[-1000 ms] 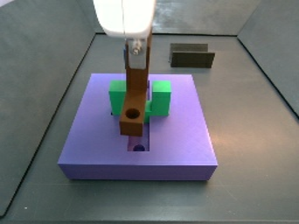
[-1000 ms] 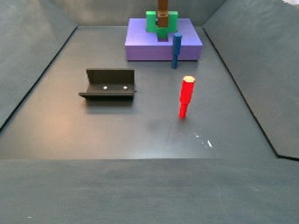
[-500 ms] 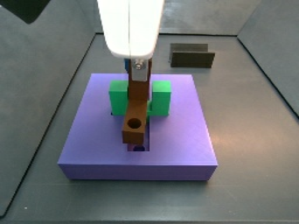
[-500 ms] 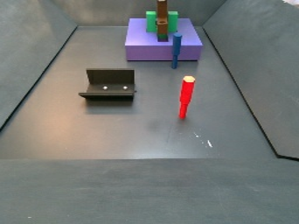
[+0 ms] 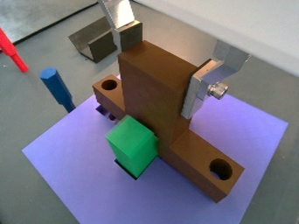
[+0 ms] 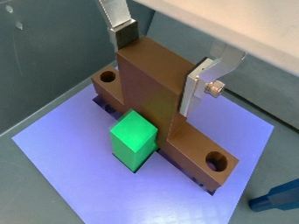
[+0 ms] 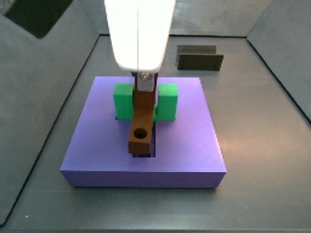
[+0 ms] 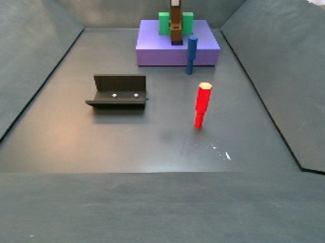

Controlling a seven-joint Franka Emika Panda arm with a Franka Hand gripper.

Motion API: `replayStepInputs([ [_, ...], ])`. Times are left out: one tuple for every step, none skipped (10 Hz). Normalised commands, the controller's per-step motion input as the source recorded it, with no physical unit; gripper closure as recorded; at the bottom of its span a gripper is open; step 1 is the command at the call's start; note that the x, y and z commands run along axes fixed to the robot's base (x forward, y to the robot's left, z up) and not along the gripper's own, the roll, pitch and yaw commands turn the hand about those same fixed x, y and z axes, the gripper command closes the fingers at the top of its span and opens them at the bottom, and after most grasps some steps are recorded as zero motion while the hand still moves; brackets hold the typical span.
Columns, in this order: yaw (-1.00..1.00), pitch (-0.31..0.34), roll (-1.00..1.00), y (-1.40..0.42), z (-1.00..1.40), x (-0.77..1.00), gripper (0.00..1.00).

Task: Pick up the brown object. Move up. Move to above the board. Insert the brown object.
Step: Insert the brown object.

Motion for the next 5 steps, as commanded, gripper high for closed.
replayStepInputs([
  [0.00, 0.011, 0.08, 0.00, -0.08, 0.09, 1.00],
  [0.00, 0.030, 0.08, 0.00, -0.03, 0.12, 1.00],
  [0.00, 0.000, 0.02, 0.00, -0.10, 0.11, 1.00],
  [0.01, 0.000, 0.01, 0.00, -0.14, 0.09, 1.00],
  [0.05, 0.000, 0.00, 0.00, -0.15, 0.04, 1.00],
])
